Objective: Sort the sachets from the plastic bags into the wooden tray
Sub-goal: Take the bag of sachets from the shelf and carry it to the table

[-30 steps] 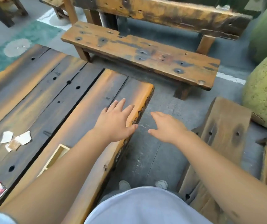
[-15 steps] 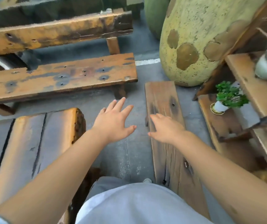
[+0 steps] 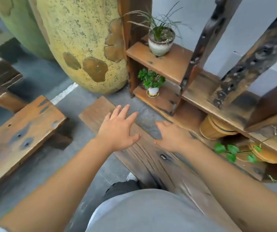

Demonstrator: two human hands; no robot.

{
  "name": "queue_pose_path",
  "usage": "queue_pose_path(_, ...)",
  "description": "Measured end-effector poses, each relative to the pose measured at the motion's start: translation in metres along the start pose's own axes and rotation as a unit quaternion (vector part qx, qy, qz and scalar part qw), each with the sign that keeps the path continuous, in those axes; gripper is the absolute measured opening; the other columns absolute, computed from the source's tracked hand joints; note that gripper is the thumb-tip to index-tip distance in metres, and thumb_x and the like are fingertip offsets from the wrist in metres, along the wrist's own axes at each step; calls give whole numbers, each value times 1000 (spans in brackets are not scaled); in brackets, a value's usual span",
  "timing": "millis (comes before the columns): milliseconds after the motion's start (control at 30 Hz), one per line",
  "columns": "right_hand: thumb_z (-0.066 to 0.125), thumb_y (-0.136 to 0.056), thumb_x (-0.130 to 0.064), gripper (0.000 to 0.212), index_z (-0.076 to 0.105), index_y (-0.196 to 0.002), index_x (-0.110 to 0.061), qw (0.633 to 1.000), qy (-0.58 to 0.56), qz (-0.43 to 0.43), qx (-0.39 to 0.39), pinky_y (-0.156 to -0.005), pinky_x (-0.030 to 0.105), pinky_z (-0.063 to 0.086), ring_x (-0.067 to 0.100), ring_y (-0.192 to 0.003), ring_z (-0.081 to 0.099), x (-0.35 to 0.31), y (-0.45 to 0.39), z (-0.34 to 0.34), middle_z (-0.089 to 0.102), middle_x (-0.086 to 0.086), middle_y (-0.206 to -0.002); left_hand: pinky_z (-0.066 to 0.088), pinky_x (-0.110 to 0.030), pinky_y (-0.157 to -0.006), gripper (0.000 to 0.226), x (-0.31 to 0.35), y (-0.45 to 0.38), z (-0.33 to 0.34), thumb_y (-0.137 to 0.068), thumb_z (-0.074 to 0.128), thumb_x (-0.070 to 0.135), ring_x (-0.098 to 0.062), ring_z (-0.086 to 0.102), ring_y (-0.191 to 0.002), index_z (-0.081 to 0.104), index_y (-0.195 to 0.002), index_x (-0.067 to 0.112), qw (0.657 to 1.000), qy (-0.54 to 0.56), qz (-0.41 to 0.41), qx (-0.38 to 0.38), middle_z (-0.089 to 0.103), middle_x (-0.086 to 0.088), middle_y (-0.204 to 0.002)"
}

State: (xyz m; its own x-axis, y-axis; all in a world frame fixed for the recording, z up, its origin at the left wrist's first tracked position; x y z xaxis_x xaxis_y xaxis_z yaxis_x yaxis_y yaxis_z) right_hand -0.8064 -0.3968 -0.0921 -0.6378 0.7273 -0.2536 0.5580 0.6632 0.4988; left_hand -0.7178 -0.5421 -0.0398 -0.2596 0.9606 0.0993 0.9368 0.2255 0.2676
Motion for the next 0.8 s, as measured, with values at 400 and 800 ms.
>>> queue_pose_path(400, 58, -87, -51, 75, 25, -147, -22, 968, -88, 223, 79, -98, 47, 47, 34, -132, 43, 100, 49, -45, 37, 7, -149, 17, -51, -118, 76, 85, -101, -33, -87, 39, 69, -30, 1, -151, 18, -152, 36, 968, -61, 244, -27, 5, -1, -164)
queue_pose_path(800, 36, -84, -76, 90, 6, -155, -30, 920, -66, 317, 219, -112, 50, 34, 31, -148, 19, 162, 117, -127, 1, 3, -166, 12, -53, -119, 88, 203, -136, -129, -80, 32, 78, -28, -4, -151, 1, -153, 40, 934, -80, 334, 96, -6, -2, -165)
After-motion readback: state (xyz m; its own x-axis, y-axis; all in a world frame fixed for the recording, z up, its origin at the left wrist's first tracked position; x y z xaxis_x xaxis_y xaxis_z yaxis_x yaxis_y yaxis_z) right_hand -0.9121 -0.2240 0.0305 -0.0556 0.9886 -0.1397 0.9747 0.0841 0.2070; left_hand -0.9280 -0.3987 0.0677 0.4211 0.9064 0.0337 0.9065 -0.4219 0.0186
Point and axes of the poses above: each hand's wrist, its own y-axis away from the middle knuckle, its own z-axis out of the palm, x = y × z, the point moved 7 cm from there along -y, towards the middle knuckle
